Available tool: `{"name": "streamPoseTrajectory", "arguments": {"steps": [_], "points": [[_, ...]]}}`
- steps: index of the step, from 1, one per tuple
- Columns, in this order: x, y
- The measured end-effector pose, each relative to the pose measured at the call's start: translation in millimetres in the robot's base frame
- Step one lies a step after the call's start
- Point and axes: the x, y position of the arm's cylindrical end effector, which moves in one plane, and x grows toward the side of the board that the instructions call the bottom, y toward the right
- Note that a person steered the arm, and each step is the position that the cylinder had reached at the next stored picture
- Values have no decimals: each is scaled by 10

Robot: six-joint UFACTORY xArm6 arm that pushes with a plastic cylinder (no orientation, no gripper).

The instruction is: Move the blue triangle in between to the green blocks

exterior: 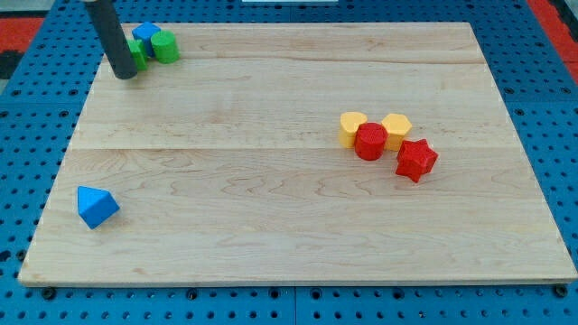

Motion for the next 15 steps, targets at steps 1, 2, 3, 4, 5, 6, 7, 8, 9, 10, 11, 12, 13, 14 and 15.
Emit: {"name": "streamPoseTrajectory", "arguments": {"steps": [1, 2, 3, 4, 5, 6, 7, 8, 9, 10, 11, 12, 13, 14, 15], "points": [[571, 358], [1620, 973], [2605, 1310], [2661, 699], [2656, 145], [2382, 72], [2192, 52], [2510, -77], [2136, -179], [1764, -150], [1348, -150], [1169, 17], [1014, 224], [743, 268], [525, 268]]}}
